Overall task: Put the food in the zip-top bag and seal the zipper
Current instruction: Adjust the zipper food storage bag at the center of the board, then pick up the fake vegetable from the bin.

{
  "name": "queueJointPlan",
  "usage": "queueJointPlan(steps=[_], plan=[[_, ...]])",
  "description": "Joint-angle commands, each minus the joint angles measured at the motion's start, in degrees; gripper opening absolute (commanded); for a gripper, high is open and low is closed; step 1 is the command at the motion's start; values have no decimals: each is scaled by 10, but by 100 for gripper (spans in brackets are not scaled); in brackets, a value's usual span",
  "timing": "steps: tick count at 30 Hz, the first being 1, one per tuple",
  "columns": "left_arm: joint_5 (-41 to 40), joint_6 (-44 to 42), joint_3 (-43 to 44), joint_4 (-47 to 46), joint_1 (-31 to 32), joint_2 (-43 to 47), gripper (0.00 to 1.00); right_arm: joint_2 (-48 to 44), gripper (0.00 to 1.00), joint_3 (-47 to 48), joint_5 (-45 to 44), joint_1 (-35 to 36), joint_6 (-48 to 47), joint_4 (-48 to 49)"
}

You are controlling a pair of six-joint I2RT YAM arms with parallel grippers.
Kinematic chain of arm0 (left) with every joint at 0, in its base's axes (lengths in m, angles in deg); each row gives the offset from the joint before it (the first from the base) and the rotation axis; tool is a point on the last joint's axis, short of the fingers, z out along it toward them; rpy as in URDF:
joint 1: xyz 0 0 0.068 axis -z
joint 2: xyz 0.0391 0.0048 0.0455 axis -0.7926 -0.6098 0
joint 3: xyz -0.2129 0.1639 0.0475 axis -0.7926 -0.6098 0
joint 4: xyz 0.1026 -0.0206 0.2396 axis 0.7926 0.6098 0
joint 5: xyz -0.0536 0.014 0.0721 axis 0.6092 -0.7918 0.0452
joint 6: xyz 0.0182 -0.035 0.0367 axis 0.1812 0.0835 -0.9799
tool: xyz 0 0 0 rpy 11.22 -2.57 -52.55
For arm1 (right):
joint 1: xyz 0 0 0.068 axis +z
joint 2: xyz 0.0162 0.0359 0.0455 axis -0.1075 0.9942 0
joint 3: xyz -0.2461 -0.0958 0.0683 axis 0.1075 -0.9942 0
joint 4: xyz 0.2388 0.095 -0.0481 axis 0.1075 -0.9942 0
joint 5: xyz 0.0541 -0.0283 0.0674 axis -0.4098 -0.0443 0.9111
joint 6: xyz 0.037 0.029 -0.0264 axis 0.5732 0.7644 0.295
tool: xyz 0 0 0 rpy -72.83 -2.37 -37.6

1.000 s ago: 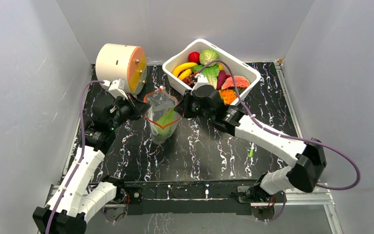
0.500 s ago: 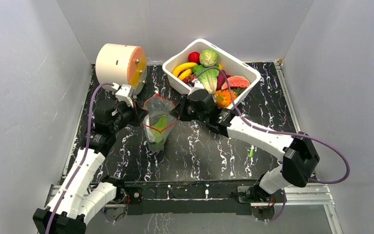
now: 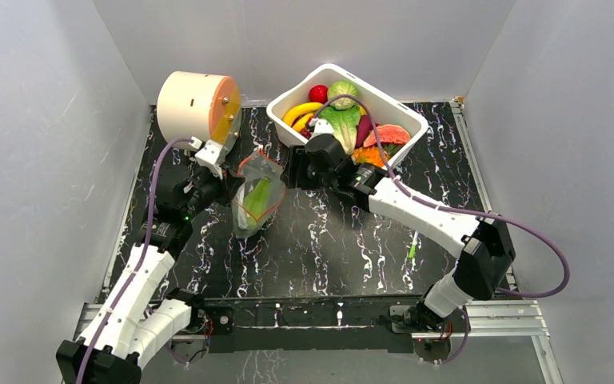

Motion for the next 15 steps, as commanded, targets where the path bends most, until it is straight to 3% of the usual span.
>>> queueJointPlan(steps=[1, 7, 15], plan=[[29, -15, -3, -76, 0, 16, 0, -11, 54, 69, -45, -31, -82, -55], [41, -12, -31, -112, 0, 13, 0, -12, 67, 117, -99, -90, -141, -93], [77, 4, -47, -101, 10, 13, 0, 43, 64, 168, -136, -190, -166, -79]])
